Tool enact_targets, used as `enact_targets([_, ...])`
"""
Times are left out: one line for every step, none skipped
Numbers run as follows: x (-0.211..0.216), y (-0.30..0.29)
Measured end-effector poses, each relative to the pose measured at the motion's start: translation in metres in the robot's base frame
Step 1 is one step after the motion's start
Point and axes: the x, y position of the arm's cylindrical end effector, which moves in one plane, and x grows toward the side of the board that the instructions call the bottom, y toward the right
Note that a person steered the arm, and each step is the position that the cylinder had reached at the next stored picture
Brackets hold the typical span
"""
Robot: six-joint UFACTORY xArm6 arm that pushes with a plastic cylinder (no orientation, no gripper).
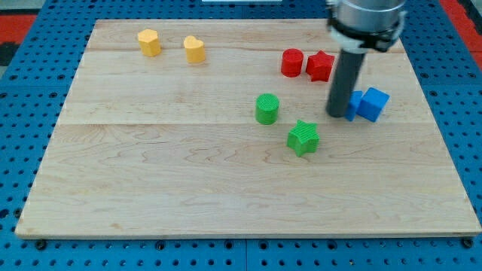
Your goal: Move the yellow blocks to the left center
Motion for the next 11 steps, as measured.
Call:
enact_targets([-0.009, -0.087])
enact_targets([-0.056, -0.152])
enact_targets([-0.133, -0.157])
enact_targets([-0.155, -0.208])
enact_targets([-0.13, -0.281])
enact_targets([-0.087, -0.359])
enact_targets([-0.094, -0.346])
enact_targets([-0.097, -0.404])
enact_targets([-0.045, -0.385])
enact_targets([-0.129, -0.368])
enact_targets([-0.129, -0.274])
